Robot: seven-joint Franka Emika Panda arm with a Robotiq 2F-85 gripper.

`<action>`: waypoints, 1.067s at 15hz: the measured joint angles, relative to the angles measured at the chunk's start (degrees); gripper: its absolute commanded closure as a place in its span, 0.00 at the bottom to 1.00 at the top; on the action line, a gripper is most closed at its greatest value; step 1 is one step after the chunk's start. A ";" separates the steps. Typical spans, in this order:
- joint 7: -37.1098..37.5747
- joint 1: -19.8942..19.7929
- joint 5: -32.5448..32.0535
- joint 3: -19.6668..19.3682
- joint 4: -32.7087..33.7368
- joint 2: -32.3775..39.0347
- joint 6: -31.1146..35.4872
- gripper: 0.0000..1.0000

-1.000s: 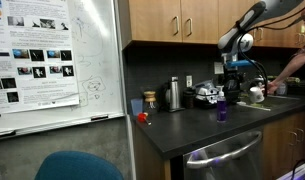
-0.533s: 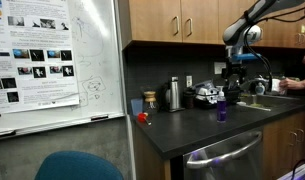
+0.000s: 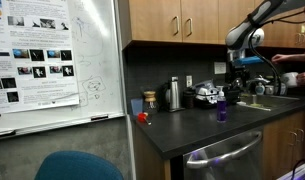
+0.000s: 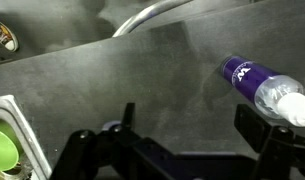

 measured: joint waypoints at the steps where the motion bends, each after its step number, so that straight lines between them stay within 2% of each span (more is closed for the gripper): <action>1: 0.00 0.00 -0.15 0.08 -0.48 -0.24 0.00 0.00; 12: -1.83 0.03 -0.21 0.20 -5.50 -8.60 -0.14 0.00; 16: -1.86 0.03 -0.20 0.19 -6.04 -9.36 -0.13 0.00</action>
